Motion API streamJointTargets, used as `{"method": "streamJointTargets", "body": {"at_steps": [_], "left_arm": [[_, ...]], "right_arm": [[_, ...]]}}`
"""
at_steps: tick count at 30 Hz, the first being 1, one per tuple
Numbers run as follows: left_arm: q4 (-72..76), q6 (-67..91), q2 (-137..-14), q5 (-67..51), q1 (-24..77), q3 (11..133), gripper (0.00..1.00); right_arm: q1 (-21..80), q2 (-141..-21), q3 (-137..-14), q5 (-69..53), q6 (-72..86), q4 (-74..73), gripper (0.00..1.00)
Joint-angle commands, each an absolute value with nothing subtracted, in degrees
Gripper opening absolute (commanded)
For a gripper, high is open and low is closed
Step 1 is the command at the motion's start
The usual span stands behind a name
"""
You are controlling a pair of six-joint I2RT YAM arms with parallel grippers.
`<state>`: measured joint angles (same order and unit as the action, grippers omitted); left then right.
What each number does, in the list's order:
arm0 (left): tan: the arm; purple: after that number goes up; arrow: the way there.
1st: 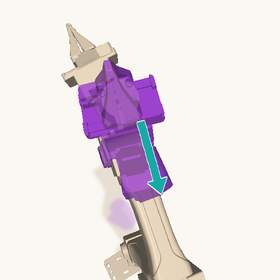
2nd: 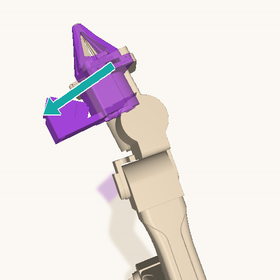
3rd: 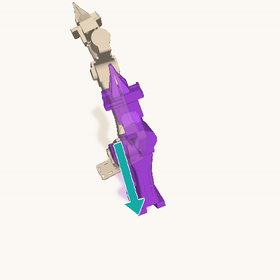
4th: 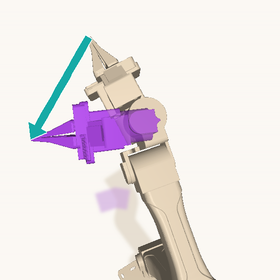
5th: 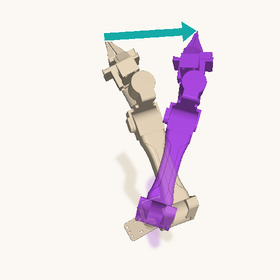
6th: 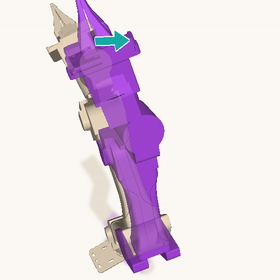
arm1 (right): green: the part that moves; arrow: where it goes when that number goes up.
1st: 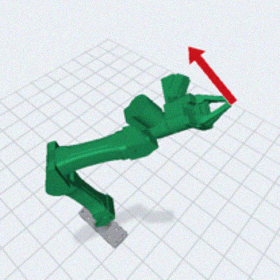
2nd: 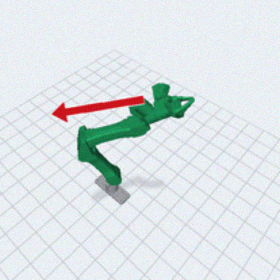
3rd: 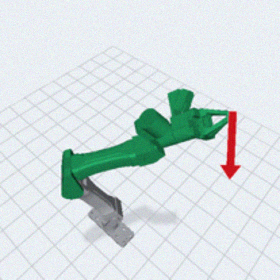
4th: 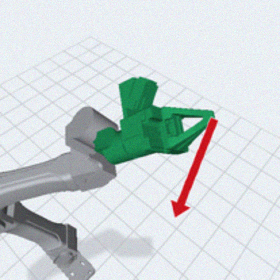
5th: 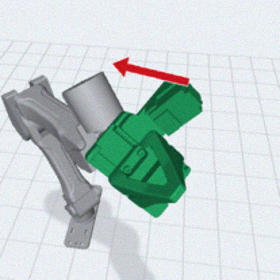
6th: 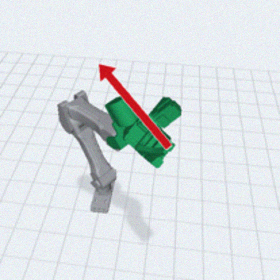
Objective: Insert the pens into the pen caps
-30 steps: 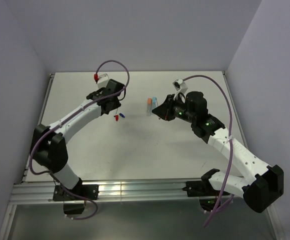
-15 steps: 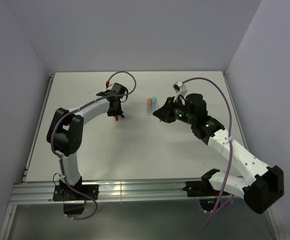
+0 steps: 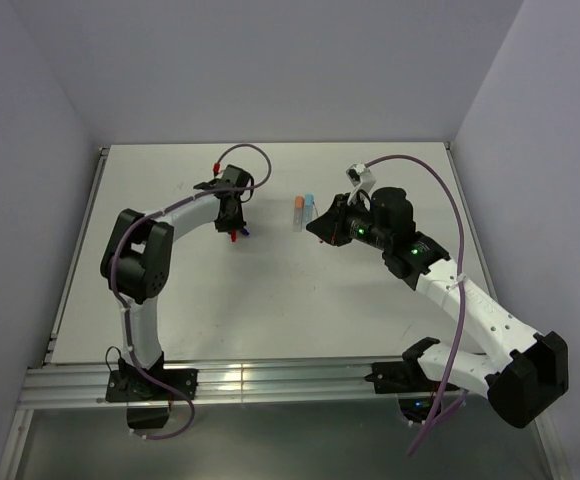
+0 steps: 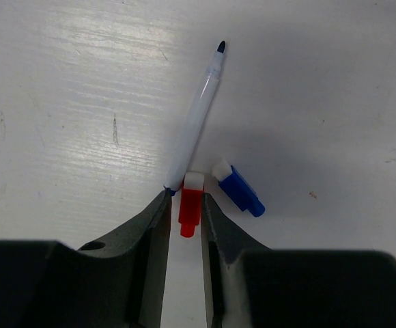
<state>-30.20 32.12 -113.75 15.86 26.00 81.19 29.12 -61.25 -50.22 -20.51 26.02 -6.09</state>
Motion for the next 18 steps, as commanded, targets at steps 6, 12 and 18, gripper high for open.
{"method": "streamJointTargets", "body": {"at_steps": [6,12,18], "left_arm": [[-28.48,31.46,-114.61,13.80,25.75,83.23,0.27],[-28.39,31.64,-115.58,13.97,25.75,83.15,0.27],[-28.13,31.55,-116.19,13.80,25.84,83.14,0.26]], "right_arm": [[29.36,-60.29,-50.36,-19.69,25.14,-5.27,0.00],[29.36,-60.29,-50.27,-19.60,25.22,-5.19,0.00],[29.35,-60.47,-50.36,-19.69,25.14,-5.10,0.00]]}}
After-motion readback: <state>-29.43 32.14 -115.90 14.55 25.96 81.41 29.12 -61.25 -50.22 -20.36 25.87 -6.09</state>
